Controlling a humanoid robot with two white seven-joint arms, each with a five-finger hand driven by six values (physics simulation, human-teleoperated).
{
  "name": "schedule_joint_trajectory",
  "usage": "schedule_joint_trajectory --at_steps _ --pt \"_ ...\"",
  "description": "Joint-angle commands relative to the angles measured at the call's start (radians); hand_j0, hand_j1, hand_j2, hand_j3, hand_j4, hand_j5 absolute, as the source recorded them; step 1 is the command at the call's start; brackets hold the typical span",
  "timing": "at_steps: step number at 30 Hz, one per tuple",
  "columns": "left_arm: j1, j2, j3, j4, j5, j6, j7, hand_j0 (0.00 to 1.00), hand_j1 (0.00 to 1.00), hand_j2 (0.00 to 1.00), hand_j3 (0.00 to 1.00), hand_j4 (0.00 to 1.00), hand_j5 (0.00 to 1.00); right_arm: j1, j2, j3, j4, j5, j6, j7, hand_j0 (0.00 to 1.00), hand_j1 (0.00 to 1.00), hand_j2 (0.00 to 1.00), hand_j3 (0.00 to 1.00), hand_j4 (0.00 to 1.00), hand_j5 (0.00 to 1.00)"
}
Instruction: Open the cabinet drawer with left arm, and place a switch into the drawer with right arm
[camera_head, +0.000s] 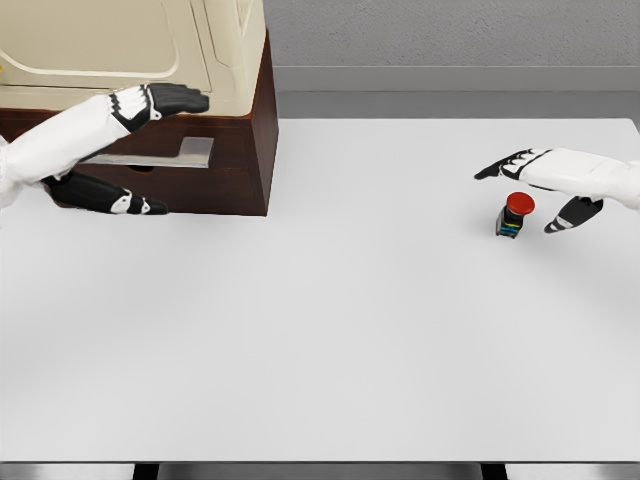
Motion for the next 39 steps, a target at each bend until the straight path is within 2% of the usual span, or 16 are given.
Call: schedule_joint_trajectory --at_steps 1,2,3,8,10,11,15,18,20,24,33,34,36,37,38,39 --pt "-0.066 -0.001 -0.205 0.001 0.043 0.001 0.0 1.0 1.0 1.0 1.0 1.0 1.0 0.0 -0.001 0.0 0.002 -0.004 0.0 0.0 1.0 1.0 1.0 1.0 1.0 1.0" --pt "-0.12 0.0 -0.242 -0.001 0.078 0.001 0.0 1.0 1.0 1.0 1.0 1.0 1.0 -0.002 0.001 -0.001 0.002 -0.005 0.003 0.0 1.0 1.0 1.0 1.0 1.0 1.0" --pt "-0.201 0.002 -0.324 -0.001 0.091 0.001 0.0 1.0 1.0 1.0 1.0 1.0 1.0 -0.002 0.005 -0.001 0.008 -0.005 0.003 0.0 1.0 1.0 1.0 1.0 1.0 1.0" --pt "-0.629 0.014 -0.828 -0.001 0.198 0.001 0.0 1.0 1.0 1.0 1.0 1.0 1.0 -0.006 0.004 -0.004 0.047 -0.005 -0.003 0.0 1.0 1.0 1.0 1.0 1.0 1.0" --pt "-0.764 0.03 -1.002 -0.001 0.244 0.001 0.0 1.0 1.0 1.0 1.0 1.0 1.0 -0.006 0.008 -0.004 0.091 -0.008 -0.001 0.0 1.0 1.0 1.0 1.0 1.0 1.0" --pt "-0.798 0.053 -1.044 -0.001 0.267 0.001 0.0 1.0 1.0 1.0 1.0 1.0 1.0 -0.008 0.033 -0.001 0.103 -0.007 0.0 0.0 1.0 1.0 1.0 1.0 1.0 1.0" --pt "-0.813 0.069 -1.121 -0.001 0.342 0.001 0.0 1.0 1.0 1.0 1.0 1.0 1.0 -0.018 0.067 0.005 0.14 -0.005 0.006 0.0 1.0 1.0 1.0 1.0 1.0 1.0" --pt "-0.815 0.06 -1.121 -0.001 0.387 0.001 0.0 1.0 1.0 1.0 1.0 1.0 1.0 -0.025 0.076 0.017 0.142 -0.004 0.003 0.0 1.0 1.0 1.0 1.0 1.0 1.0" --pt "-0.821 0.05 -1.116 -0.001 0.391 0.001 0.0 1.0 1.0 1.0 1.0 1.0 1.0 -0.031 0.096 0.023 0.143 0.044 0.006 0.0 1.0 1.0 1.0 1.0 1.0 1.0" --pt "-0.822 0.034 -1.108 -0.001 0.394 0.001 0.0 1.0 1.0 1.0 1.0 1.0 1.0 -0.054 0.123 0.075 0.168 0.047 0.008 0.0 1.0 1.0 1.0 1.0 1.0 1.0" --pt "-0.894 0.045 -1.102 -0.001 0.403 0.001 0.009 1.0 1.0 1.0 1.0 1.0 1.0 -0.061 0.126 0.082 0.211 0.099 0.006 0.0 1.0 1.0 1.0 1.0 1.0 1.0" --pt "-0.894 0.045 -1.104 -0.002 0.403 0.001 -0.035 1.0 1.0 1.0 1.0 1.0 1.0 -0.071 0.126 0.082 0.217 0.101 0.006 0.0 1.0 1.0 1.0 1.0 1.0 1.0" --pt "-0.897 0.056 -1.095 -0.002 0.403 0.001 -0.25 1.0 1.0 1.0 1.0 1.0 1.0 -0.075 0.126 0.082 0.217 0.101 0.006 0.0 1.0 1.0 1.0 1.0 1.0 1.0" --pt "-0.925 0.096 -1.093 -0.001 0.403 0.001 -0.397 1.0 1.0 1.0 1.0 1.0 1.0 -0.075 0.126 0.082 0.217 0.102 0.006 0.0 1.0 1.0 1.0 1.0 1.0 1.0" --pt "-0.933 0.099 -1.085 -0.002 0.403 0.001 -0.463 1.0 1.0 1.0 1.0 1.0 1.0 -0.075 0.126 0.082 0.217 0.102 0.006 0.0 1.0 1.0 1.0 1.0 1.0 1.0" --pt "-0.934 0.097 -1.078 -0.002 0.405 0.001 -0.463 1.0 1.0 1.0 1.0 1.0 1.0 -0.075 0.126 0.082 0.215 0.102 0.005 0.0 1.0 1.0 1.0 1.0 1.0 1.0"
